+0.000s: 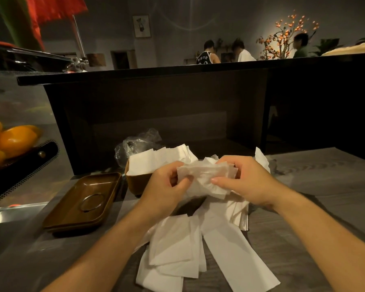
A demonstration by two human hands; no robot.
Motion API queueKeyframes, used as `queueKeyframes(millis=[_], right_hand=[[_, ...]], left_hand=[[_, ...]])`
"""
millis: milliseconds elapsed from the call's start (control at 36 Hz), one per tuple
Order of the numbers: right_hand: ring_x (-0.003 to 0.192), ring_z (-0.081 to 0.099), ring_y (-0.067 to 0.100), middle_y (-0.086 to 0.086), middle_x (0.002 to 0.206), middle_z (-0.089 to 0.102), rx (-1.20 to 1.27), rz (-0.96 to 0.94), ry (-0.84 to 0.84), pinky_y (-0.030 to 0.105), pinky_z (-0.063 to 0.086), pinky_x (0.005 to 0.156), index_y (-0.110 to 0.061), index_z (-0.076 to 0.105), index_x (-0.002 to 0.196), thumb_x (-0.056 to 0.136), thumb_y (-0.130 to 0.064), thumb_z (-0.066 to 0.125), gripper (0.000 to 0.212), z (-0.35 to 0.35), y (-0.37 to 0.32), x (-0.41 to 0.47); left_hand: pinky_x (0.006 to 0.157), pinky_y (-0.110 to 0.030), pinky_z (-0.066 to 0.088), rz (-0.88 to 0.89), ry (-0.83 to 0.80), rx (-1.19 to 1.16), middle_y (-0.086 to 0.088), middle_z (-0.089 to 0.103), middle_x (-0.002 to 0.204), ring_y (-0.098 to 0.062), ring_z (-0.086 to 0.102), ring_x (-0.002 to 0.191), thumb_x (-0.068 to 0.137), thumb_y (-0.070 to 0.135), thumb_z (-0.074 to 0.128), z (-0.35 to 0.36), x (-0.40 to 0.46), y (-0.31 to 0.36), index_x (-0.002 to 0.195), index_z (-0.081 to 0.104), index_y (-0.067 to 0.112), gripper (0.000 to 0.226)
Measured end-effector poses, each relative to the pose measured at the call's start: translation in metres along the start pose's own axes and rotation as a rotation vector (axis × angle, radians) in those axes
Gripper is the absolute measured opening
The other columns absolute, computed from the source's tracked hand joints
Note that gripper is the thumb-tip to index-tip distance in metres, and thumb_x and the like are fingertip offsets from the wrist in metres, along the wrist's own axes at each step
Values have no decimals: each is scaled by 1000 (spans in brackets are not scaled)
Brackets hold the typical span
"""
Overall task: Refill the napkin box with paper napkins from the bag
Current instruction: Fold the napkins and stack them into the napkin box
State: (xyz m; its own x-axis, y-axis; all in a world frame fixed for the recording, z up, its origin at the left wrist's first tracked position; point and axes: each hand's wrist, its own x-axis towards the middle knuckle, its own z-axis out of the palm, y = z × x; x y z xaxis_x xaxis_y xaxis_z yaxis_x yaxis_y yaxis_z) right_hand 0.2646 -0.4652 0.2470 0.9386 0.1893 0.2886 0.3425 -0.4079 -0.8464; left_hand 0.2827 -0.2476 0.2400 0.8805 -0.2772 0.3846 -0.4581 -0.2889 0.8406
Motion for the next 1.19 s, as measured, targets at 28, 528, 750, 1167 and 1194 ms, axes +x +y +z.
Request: queueKeyframes(millis=[28, 528, 750, 1167, 1194], right_hand=[[85, 71, 8, -9, 91, 72, -19, 12, -17, 27, 60, 73, -29, 73, 95, 87, -21, 79, 13, -1, 1, -1], [89, 67, 0, -16, 94, 71, -233, 98, -115, 34, 60, 86, -36, 69, 102, 89, -34, 75, 14, 7, 10, -2], [90, 71, 11, -9, 90, 73, 37, 103, 56, 37, 60, 88, -25, 72, 100, 98, -20, 65, 9, 6, -1, 3], [96, 73, 15, -4, 103, 76, 122, 332, -38, 31, 61, 83, -24, 69, 112, 96, -32, 68, 18, 25, -43, 32], [98, 72, 15, -4, 105, 75, 92, 333, -18, 33, 61, 86, -24, 69, 113, 96, -30, 68, 18, 26, -44, 35]], left_hand=[[80, -19, 58, -7, -21, 3, 22, 68, 102, 1, 65, 99, 94, 20, 68, 0, 0, -1, 101, 65, 40, 21], [79, -36, 61, -56, -132, 161, 15, 65, 101, -5, 65, 92, 97, 34, 64, 13, -4, -9, 106, 60, 38, 11], [93, -32, 55, -153, -190, 45, 18, 71, 107, -2, 66, 104, 101, 24, 59, 8, -6, -8, 109, 68, 40, 19], [84, -22, 57, -112, 22, -48, 14, 66, 112, -6, 65, 104, 98, 41, 58, -8, 12, 12, 123, 55, 32, 26], [89, -25, 57, -132, -17, -48, 15, 64, 116, -7, 64, 108, 98, 39, 59, -12, 12, 12, 126, 51, 34, 29]])
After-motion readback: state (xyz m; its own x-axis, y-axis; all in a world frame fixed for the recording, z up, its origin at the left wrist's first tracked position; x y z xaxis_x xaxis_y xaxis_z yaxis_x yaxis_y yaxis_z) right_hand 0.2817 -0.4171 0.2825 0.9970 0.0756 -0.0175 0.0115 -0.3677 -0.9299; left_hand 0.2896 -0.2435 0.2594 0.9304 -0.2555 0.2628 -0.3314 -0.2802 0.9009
